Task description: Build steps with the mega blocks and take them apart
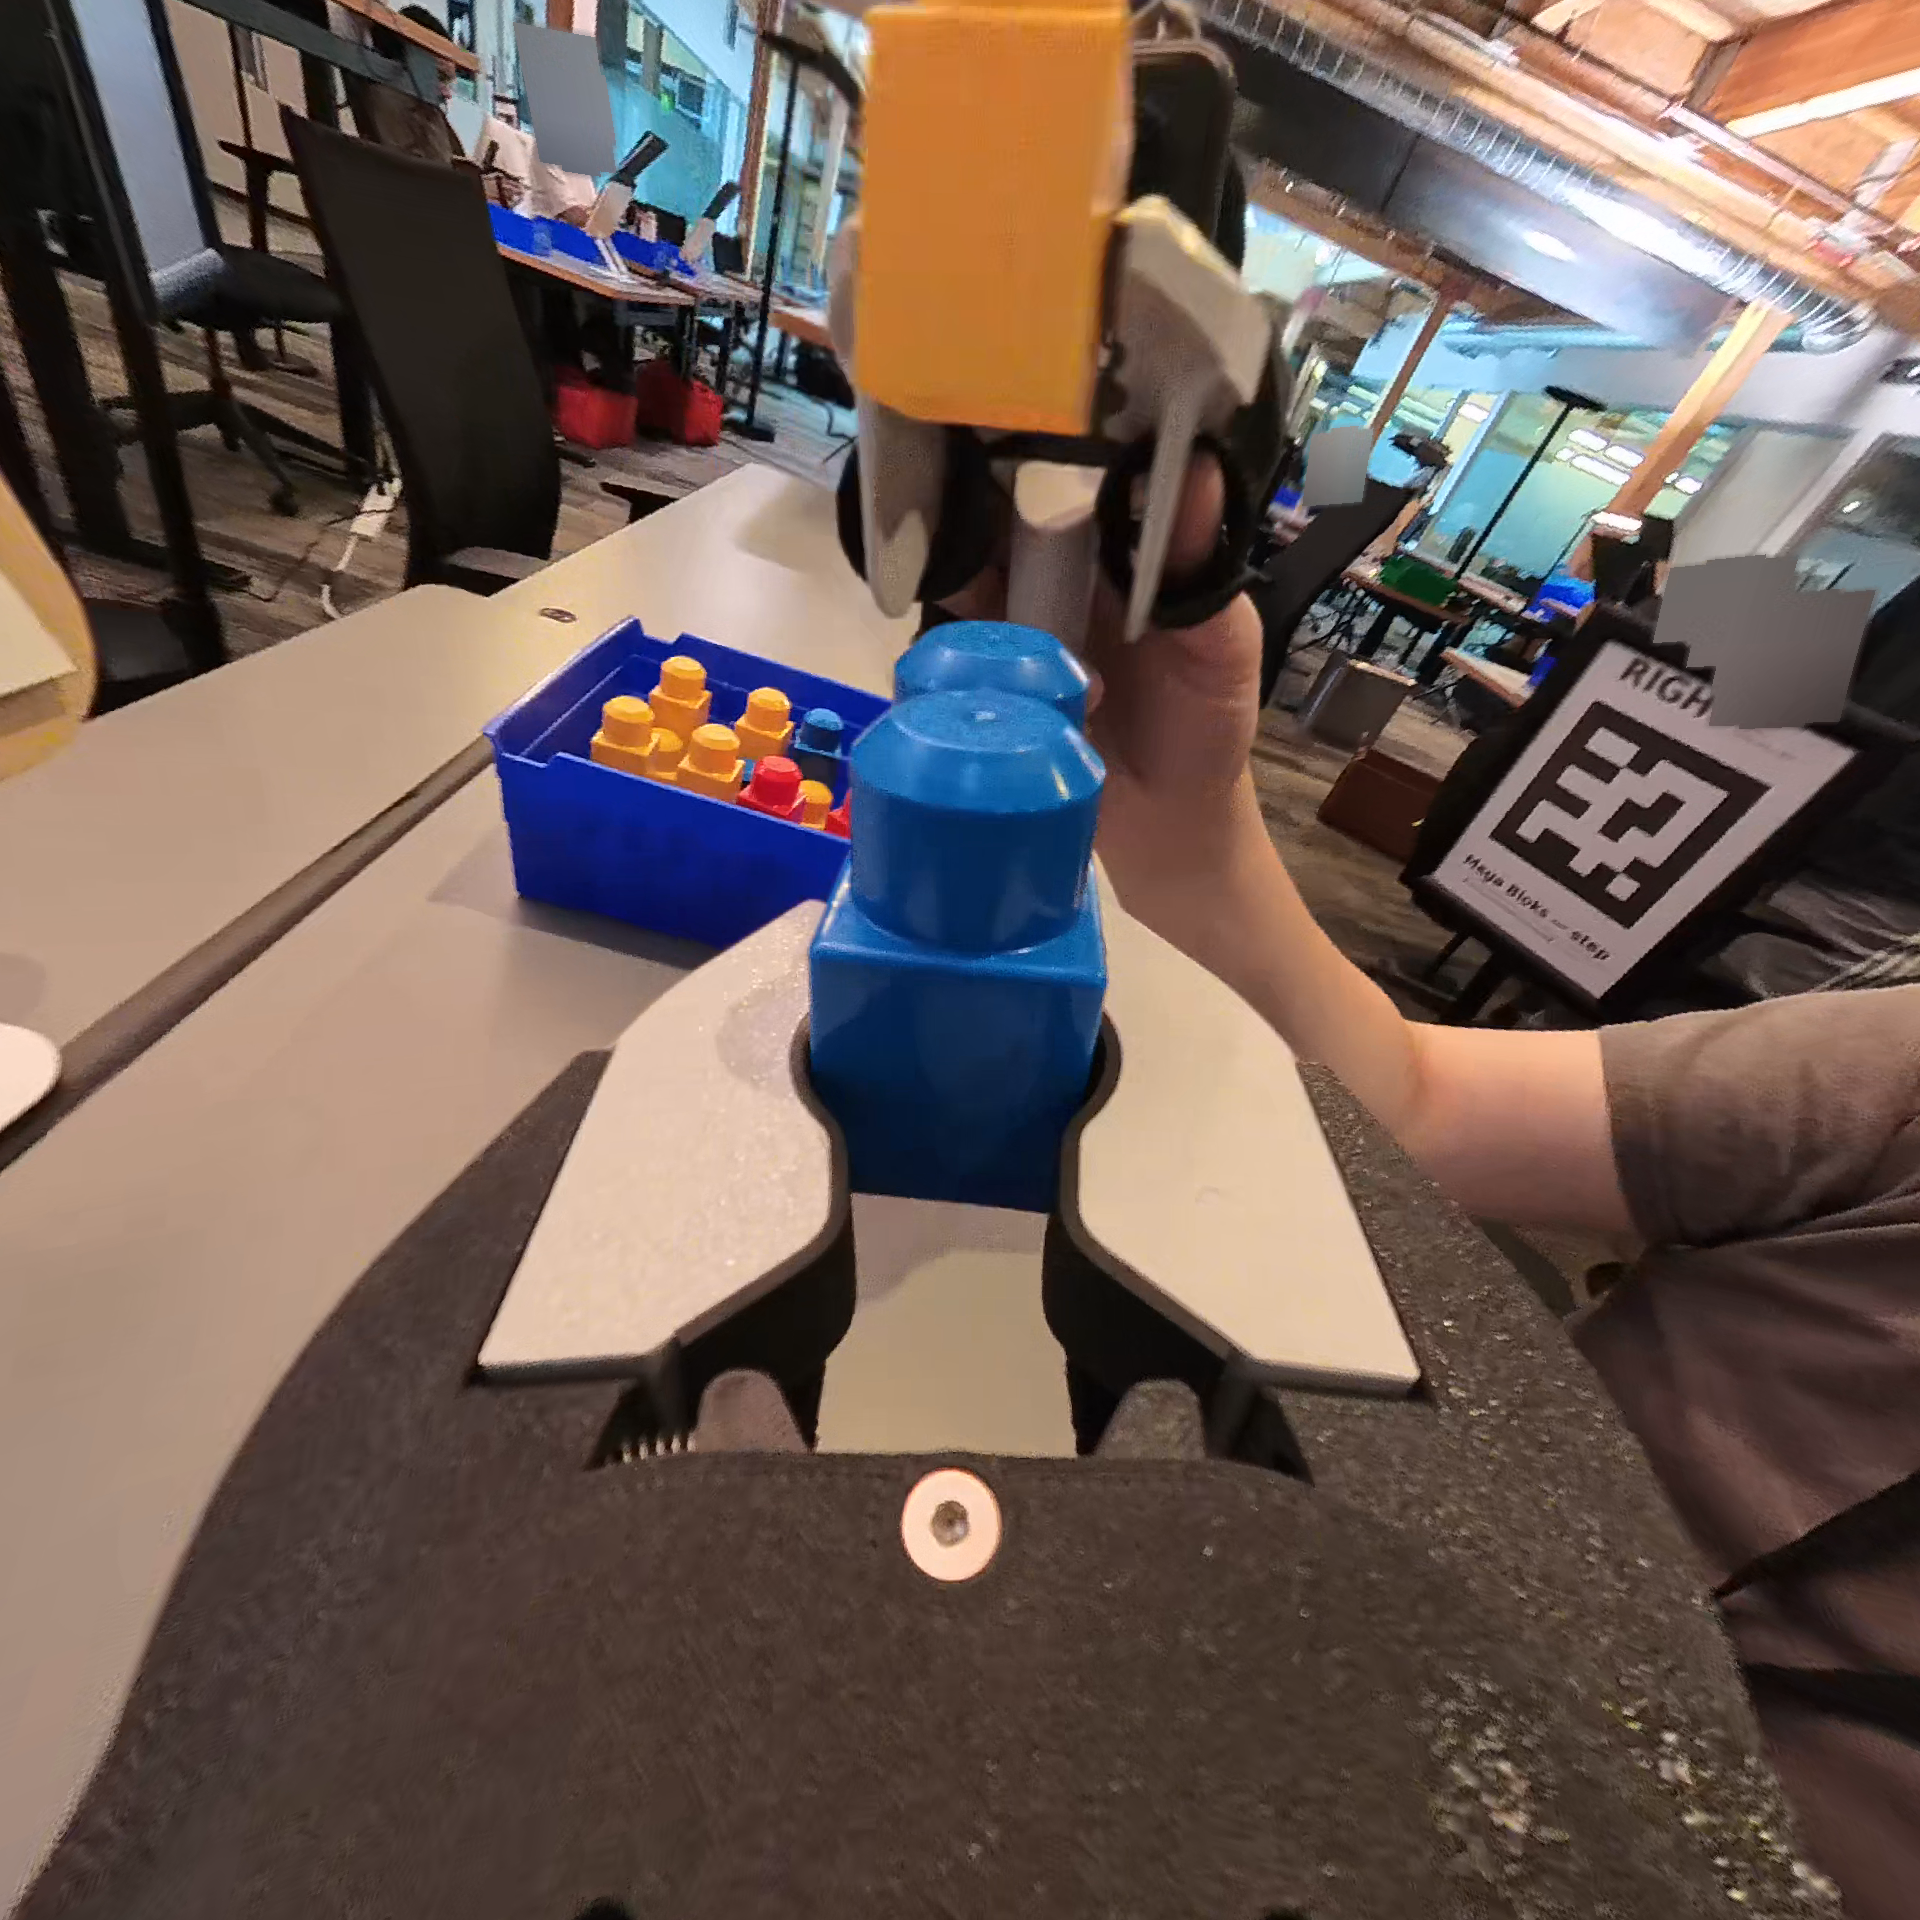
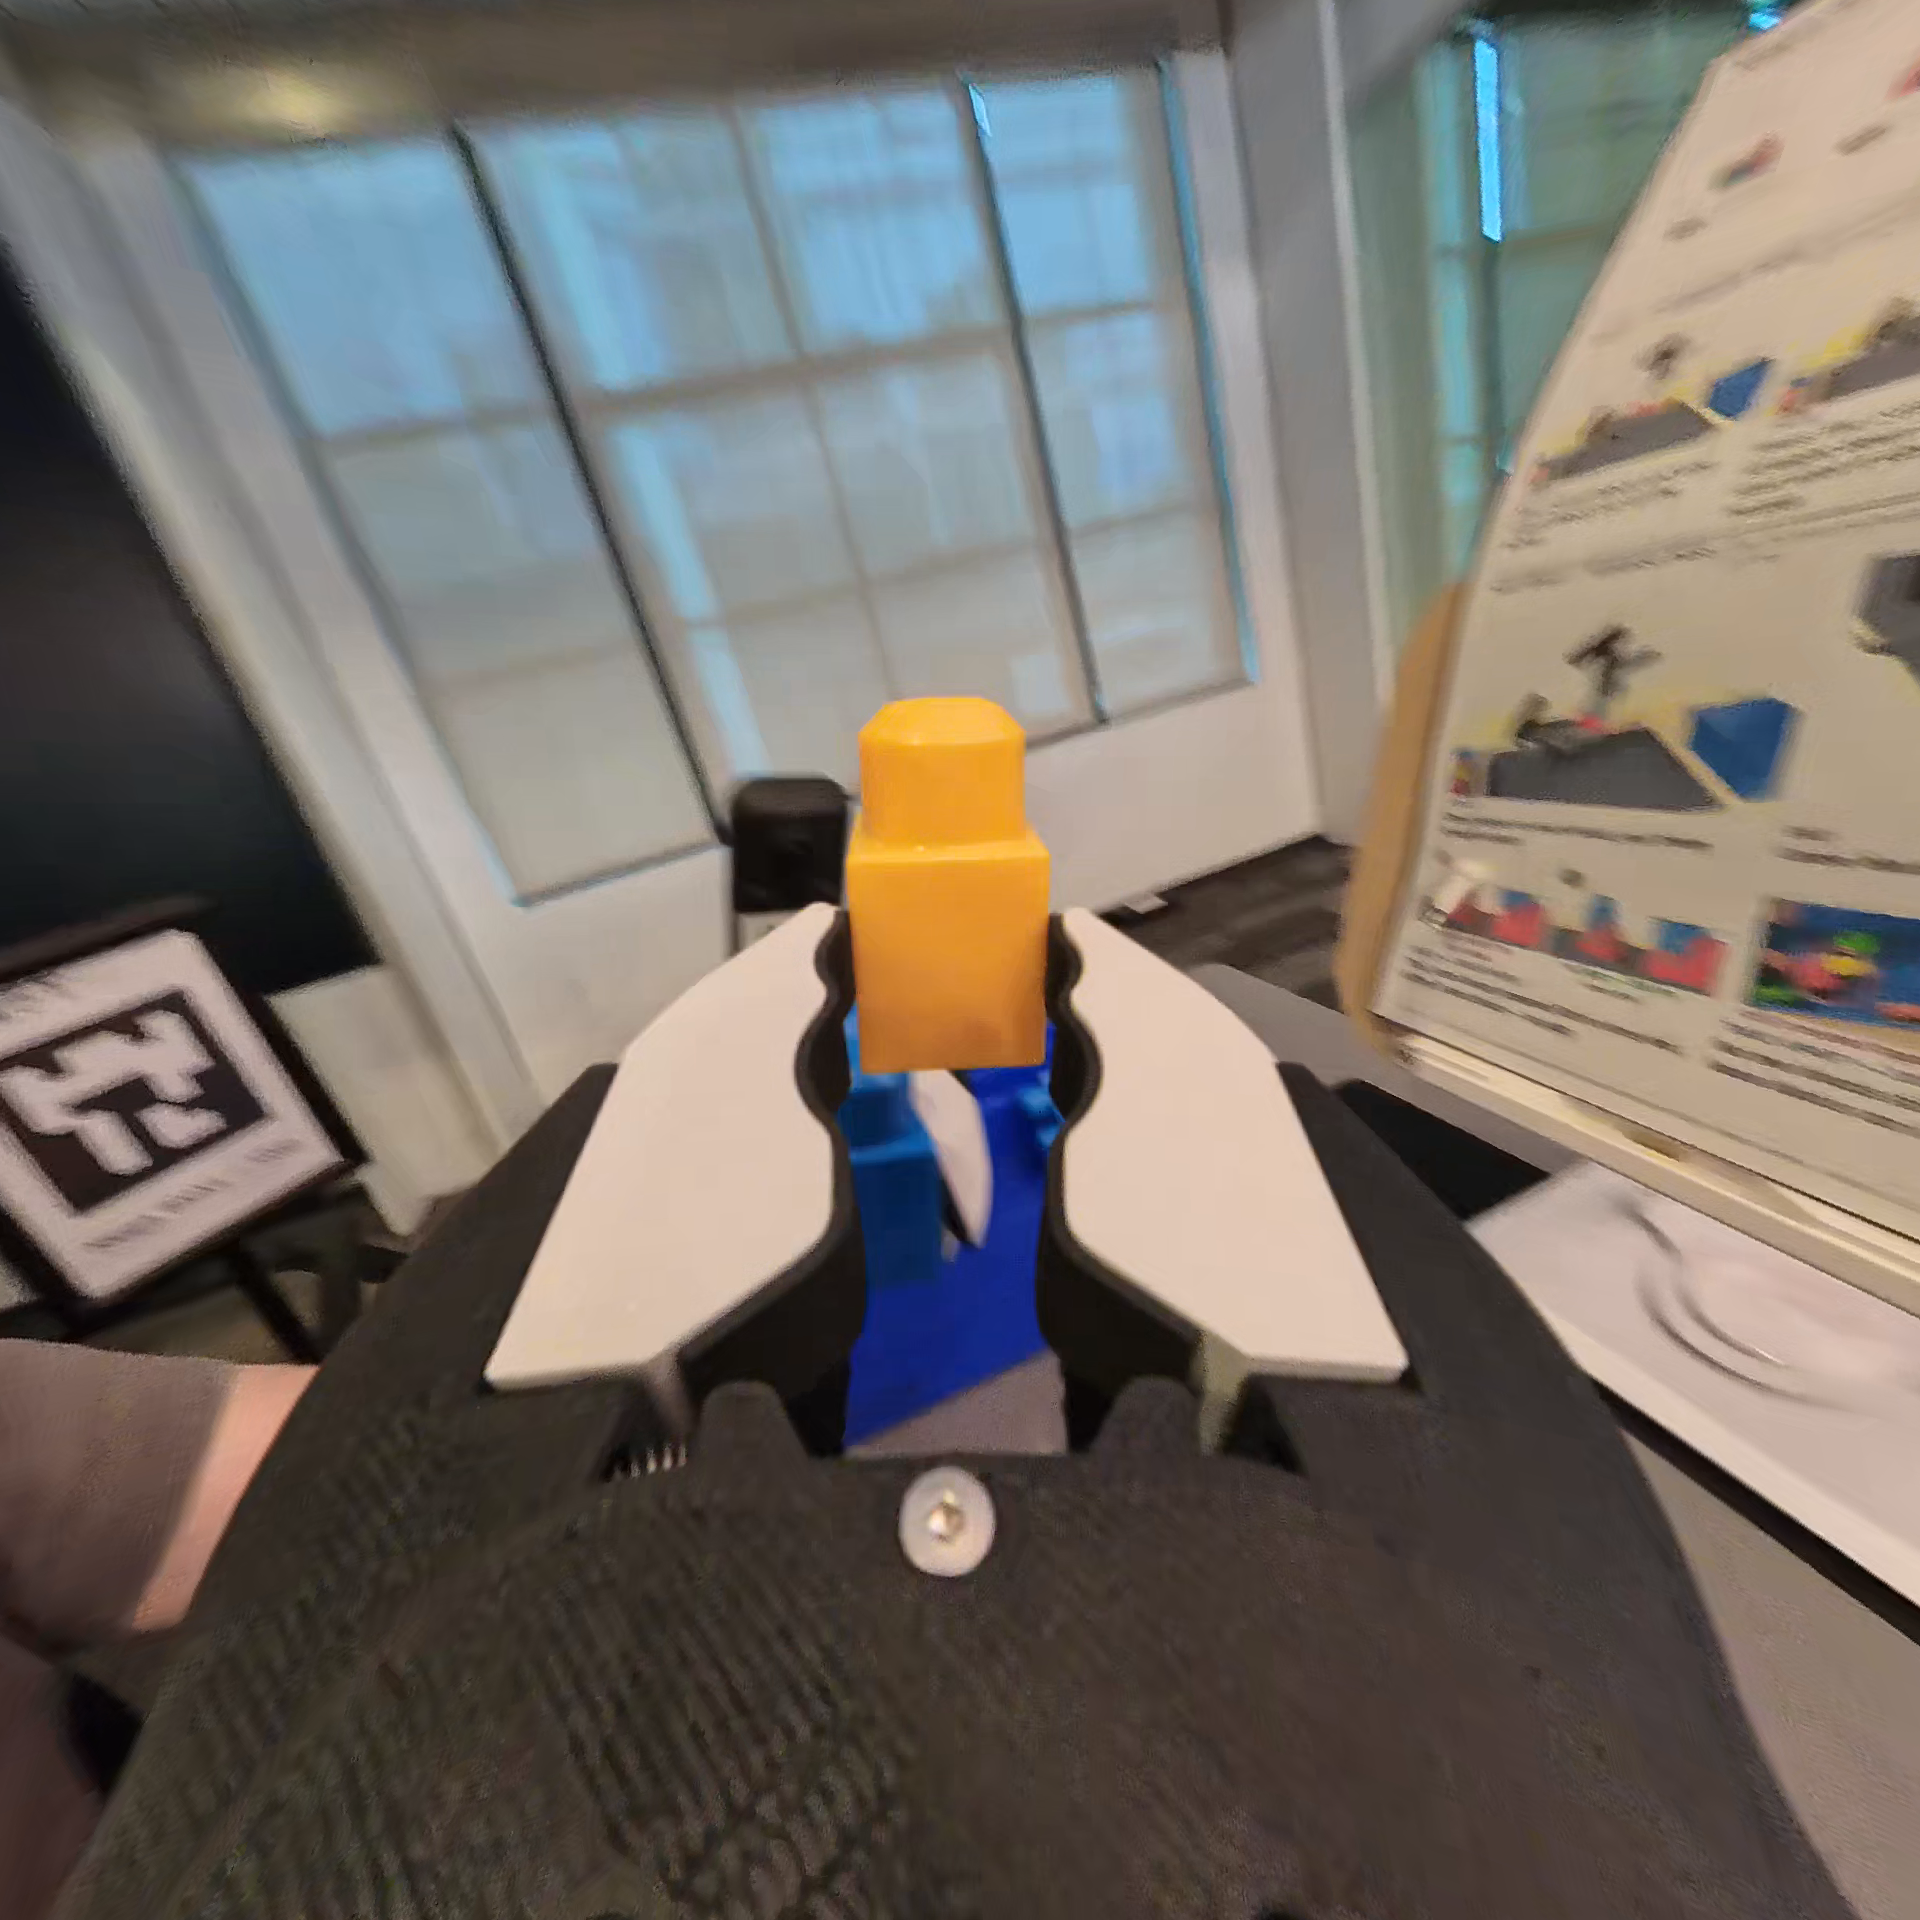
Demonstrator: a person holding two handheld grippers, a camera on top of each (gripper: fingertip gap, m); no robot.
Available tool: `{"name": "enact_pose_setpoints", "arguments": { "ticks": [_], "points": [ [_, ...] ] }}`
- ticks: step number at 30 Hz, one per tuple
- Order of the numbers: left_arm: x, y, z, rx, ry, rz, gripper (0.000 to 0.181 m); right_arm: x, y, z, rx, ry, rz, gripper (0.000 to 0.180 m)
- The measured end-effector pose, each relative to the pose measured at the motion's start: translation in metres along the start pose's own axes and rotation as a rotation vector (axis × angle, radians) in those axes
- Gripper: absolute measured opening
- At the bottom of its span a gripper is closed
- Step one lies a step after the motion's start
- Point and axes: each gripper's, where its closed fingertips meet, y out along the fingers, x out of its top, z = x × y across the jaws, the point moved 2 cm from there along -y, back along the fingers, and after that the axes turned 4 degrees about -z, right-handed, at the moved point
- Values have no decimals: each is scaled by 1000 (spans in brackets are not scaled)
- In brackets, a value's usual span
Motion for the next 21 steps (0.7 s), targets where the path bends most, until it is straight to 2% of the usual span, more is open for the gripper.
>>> {"name": "enact_pose_setpoints", "arguments": {
  "ticks": [2,7,11,14,21],
  "points": [
    [-2,6,2,-4,-30,-17,41,-5,4,10,66,32,29,36],
    [-7,12,2,-25,-53,-21,40,-36,13,8,60,21,136,36],
    [-2,11,0,-49,-73,-66,40,-46,14,9,95,65,149,36],
    [-5,11,-2,-66,-63,-43,40,-49,11,10,128,123,162,36],
    [-13,11,-3,-58,-45,39,40,-59,3,13,129,64,331,37]
  ]
}}
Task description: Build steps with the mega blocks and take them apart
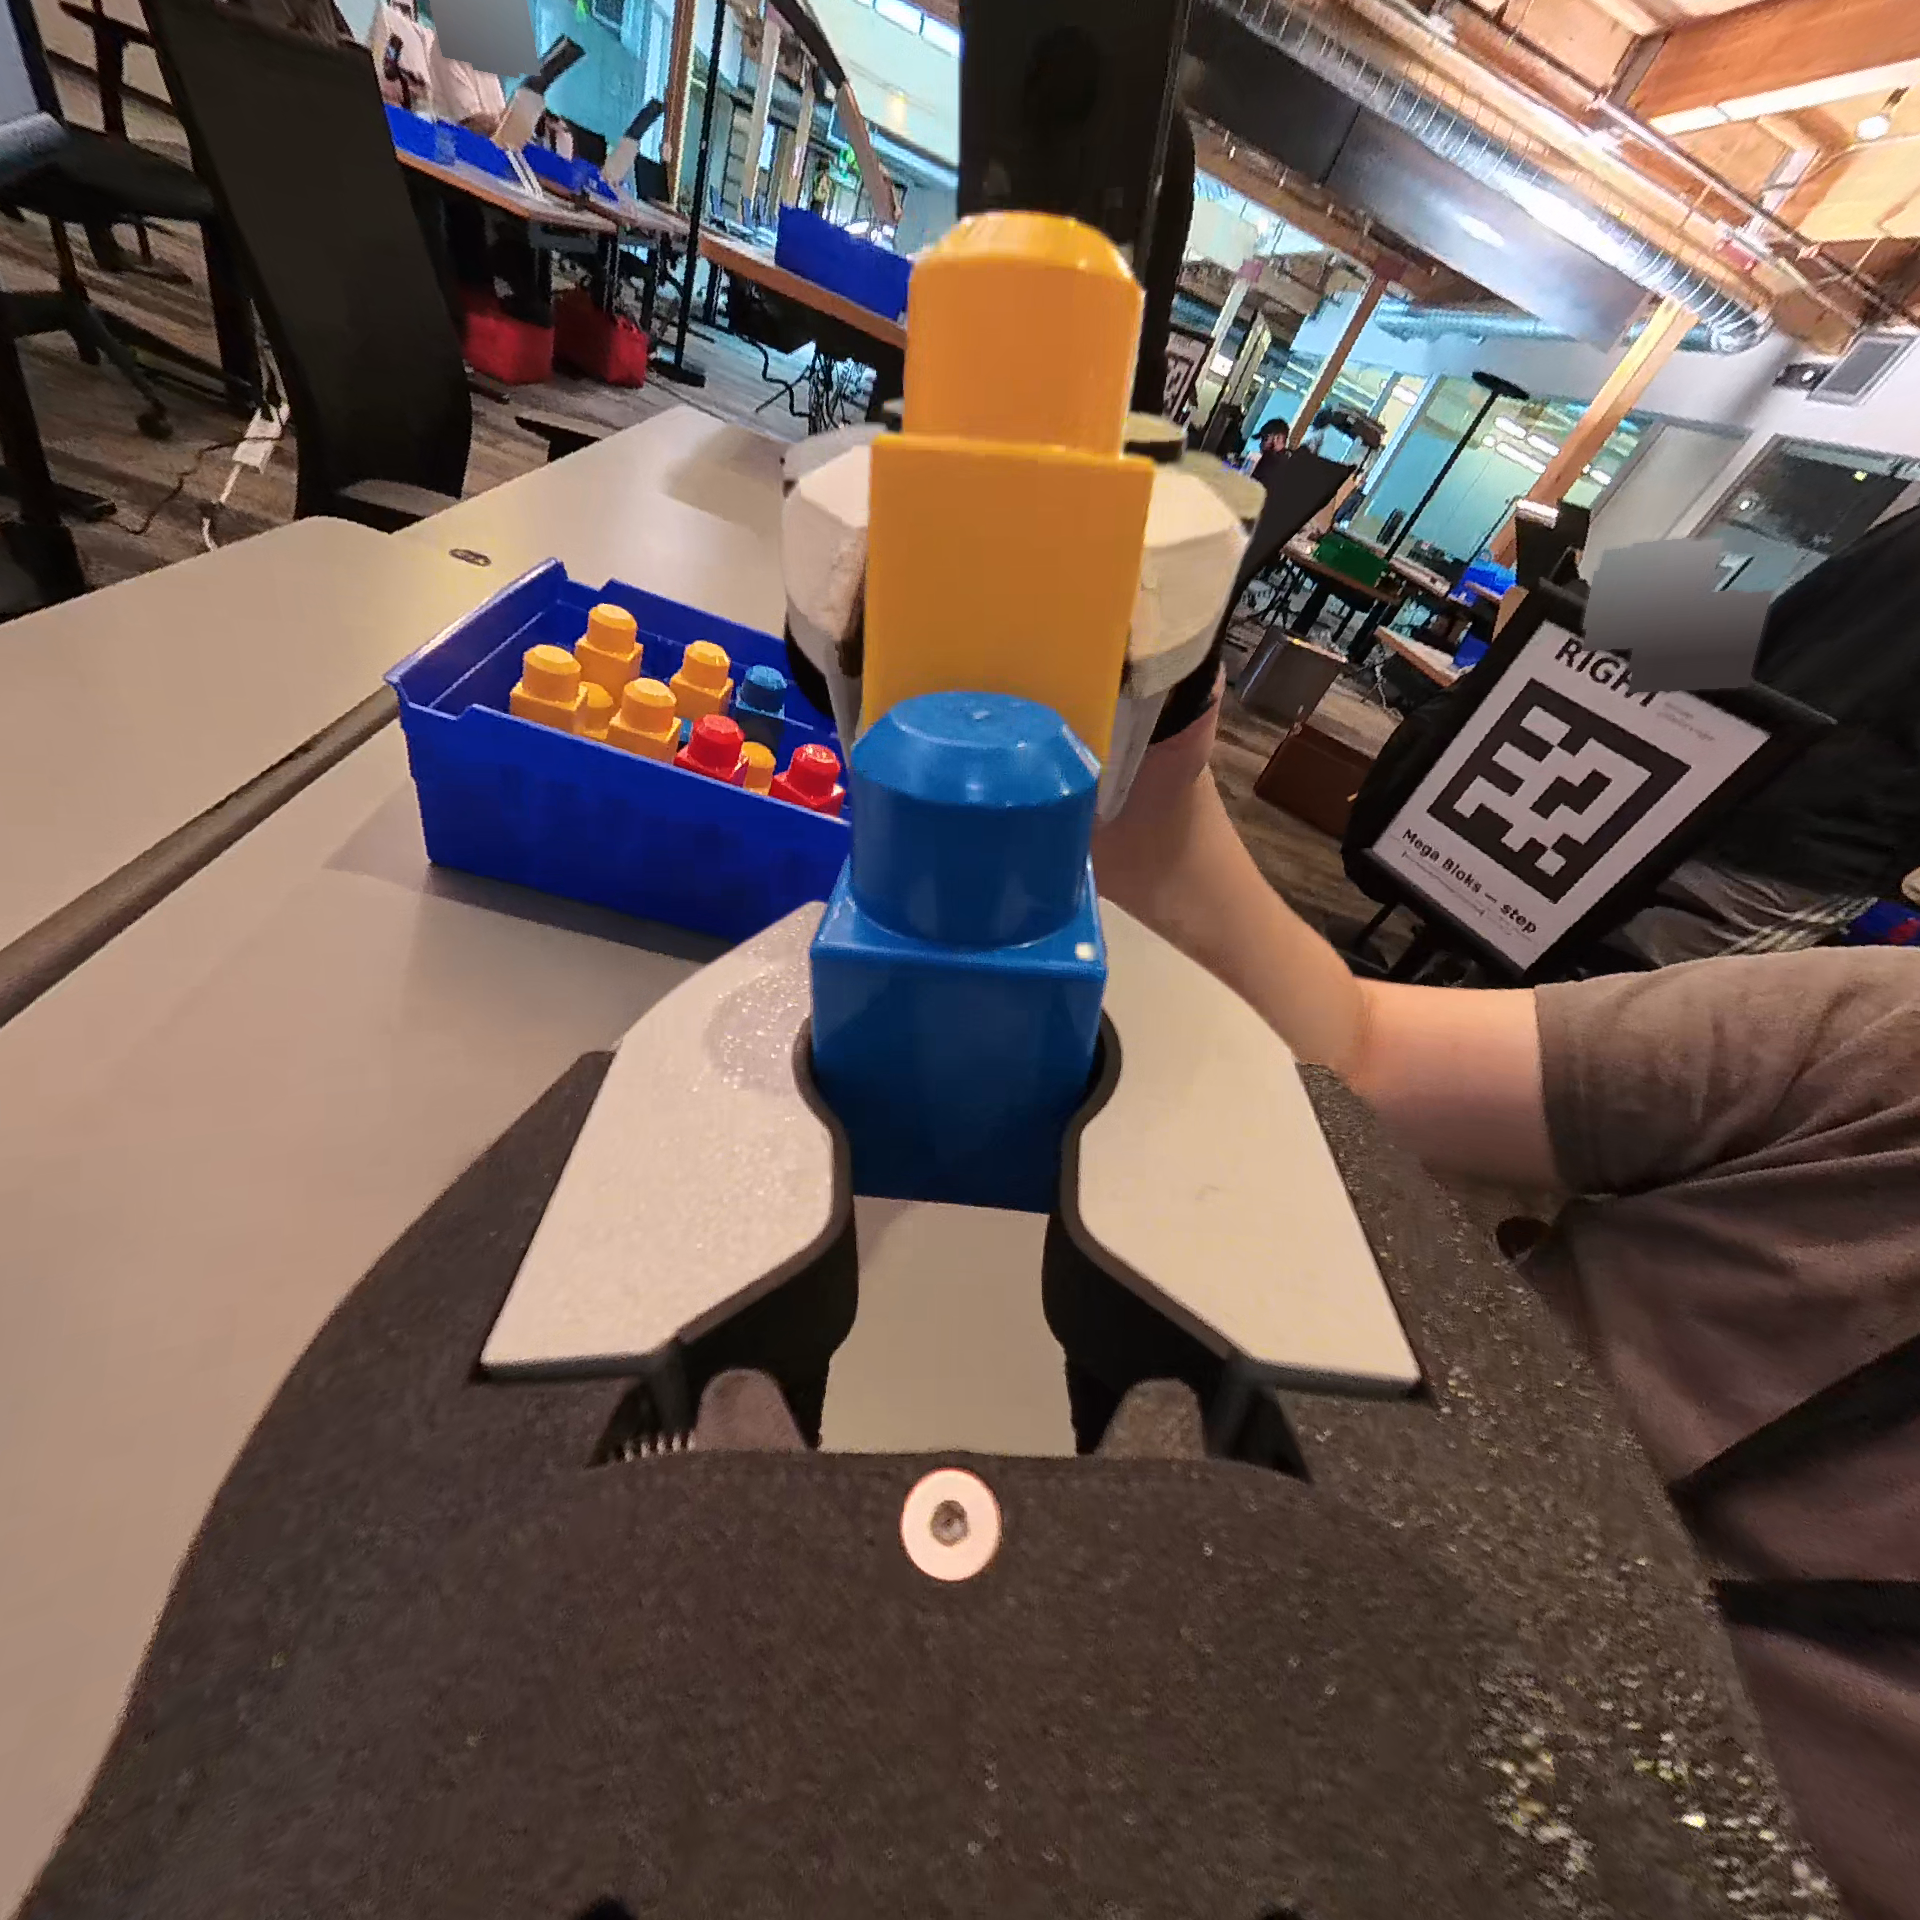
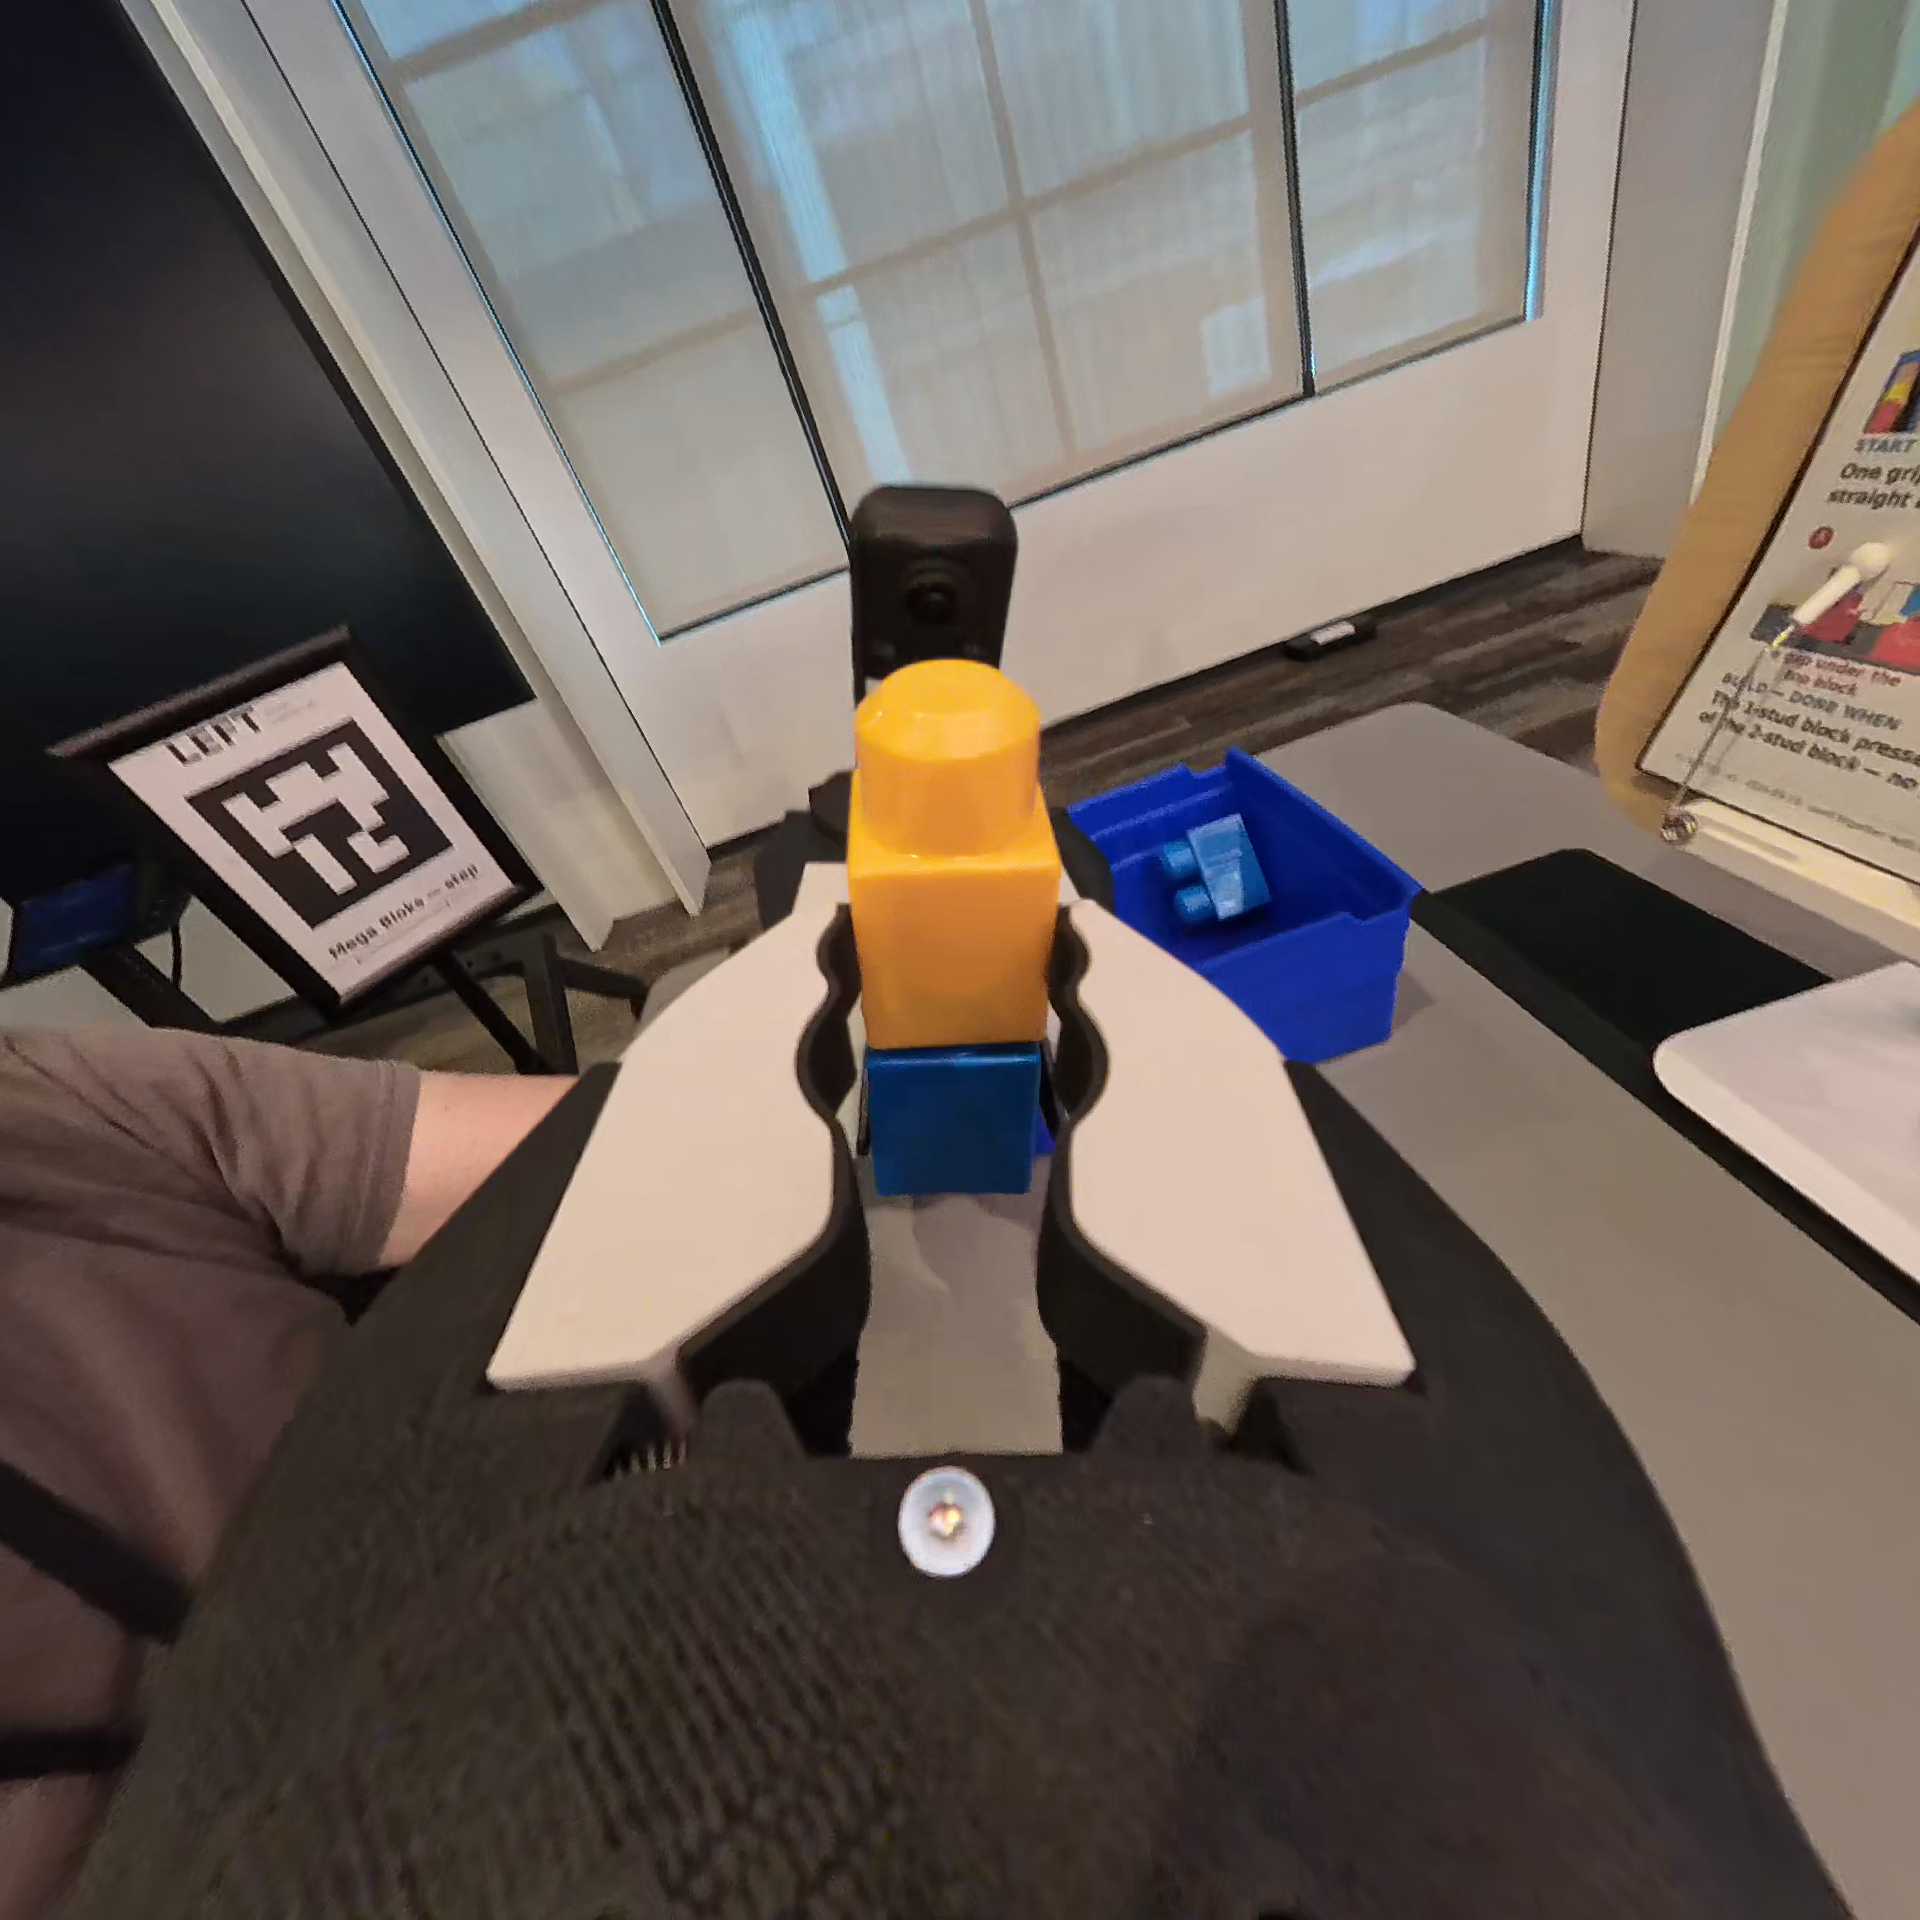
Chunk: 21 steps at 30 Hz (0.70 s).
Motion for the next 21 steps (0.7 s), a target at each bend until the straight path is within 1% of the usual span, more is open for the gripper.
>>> {"name": "enact_pose_setpoints", "arguments": {
  "ticks": [4,11,15,17,19,21],
  "points": [
    [-2,0,-2,10,14,25,40,-4,-2,2,-33,-34,82,37],
    [-6,-2,-6,23,72,100,40,-13,-4,8,-24,-80,185,37],
    [1,1,-14,22,93,76,40,1,-3,15,-10,-95,77,37],
    [2,2,-15,24,99,65,40,9,-1,18,-9,-76,8,43],
    [4,1,-16,3,73,42,40,14,1,18,-4,-57,-43,44],
    [3,0,-14,10,67,47,40,14,4,17,-3,-49,-45,37]
  ]
}}
